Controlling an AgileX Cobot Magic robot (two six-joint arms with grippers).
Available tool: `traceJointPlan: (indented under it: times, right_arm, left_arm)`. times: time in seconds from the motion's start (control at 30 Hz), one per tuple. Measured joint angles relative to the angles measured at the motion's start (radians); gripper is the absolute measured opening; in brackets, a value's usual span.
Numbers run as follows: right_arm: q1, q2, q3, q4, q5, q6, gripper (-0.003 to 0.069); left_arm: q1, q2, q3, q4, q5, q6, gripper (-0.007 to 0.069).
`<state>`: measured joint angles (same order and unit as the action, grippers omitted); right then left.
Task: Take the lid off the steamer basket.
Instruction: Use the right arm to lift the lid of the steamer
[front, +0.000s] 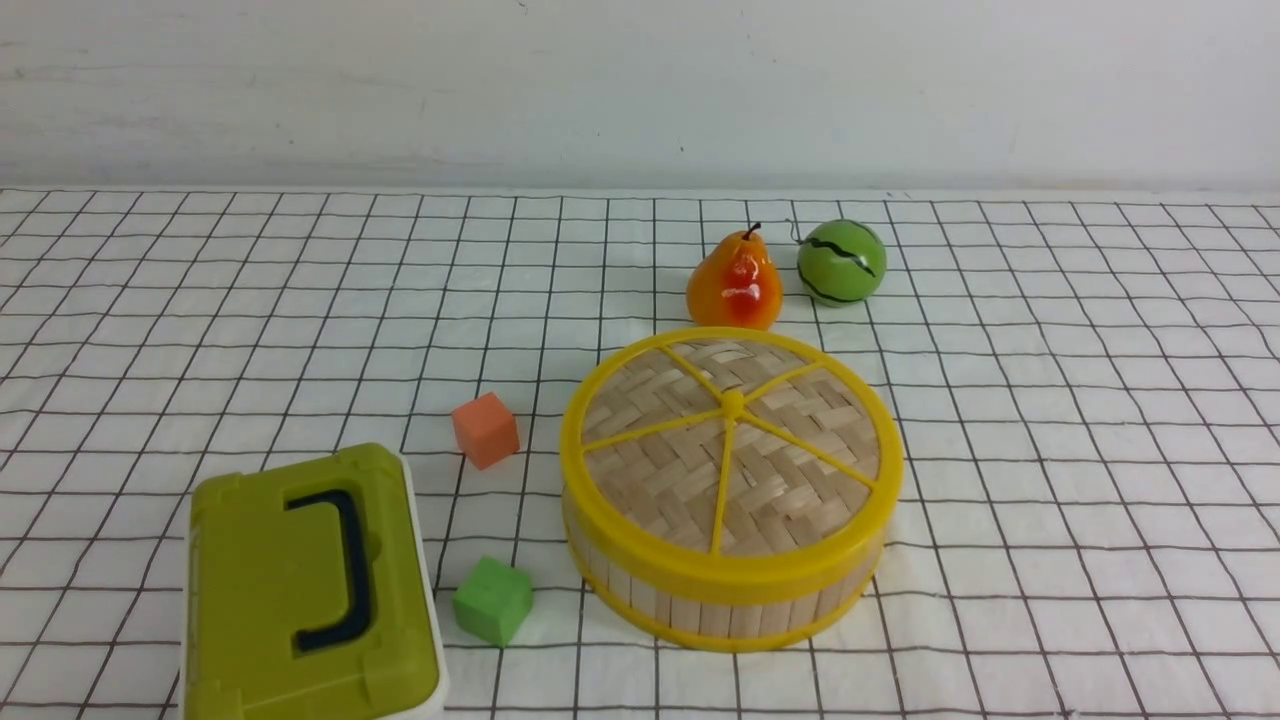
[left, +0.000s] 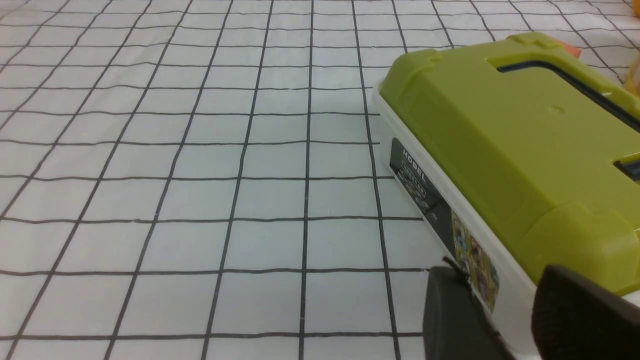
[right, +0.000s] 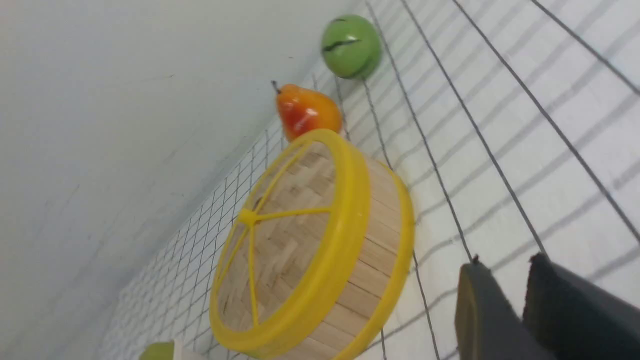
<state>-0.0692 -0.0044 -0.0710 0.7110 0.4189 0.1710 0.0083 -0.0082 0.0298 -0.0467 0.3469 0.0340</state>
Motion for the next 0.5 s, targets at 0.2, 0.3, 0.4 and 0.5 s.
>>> traceJointPlan:
  times: [0.2,0.3,0.4,0.5]
  right_arm:
    - [0.000,0.263,-0.375,-0.083,0.143,-0.376,0.0005]
    - [0.008,0.457,-0.604,-0.134,0.286,-0.509,-0.0023]
    - [0.009,0.596,-0.759,-0.157,0.426,-0.569,-0.0024]
    - [0.020,0.758,-0.919,-0.181,0.568,-0.606,-0.0024]
  left_arm:
    - [0.000,0.000,0.000,0.000,0.000,0.000,0.0239]
    - [0.000,0.000,0.000,0.000,0.000,0.000,0.0239]
    - [0.000,0.000,0.000,0.000,0.000,0.000,0.0239]
    - [0.000,0.000,0.000,0.000,0.000,0.000,0.0239]
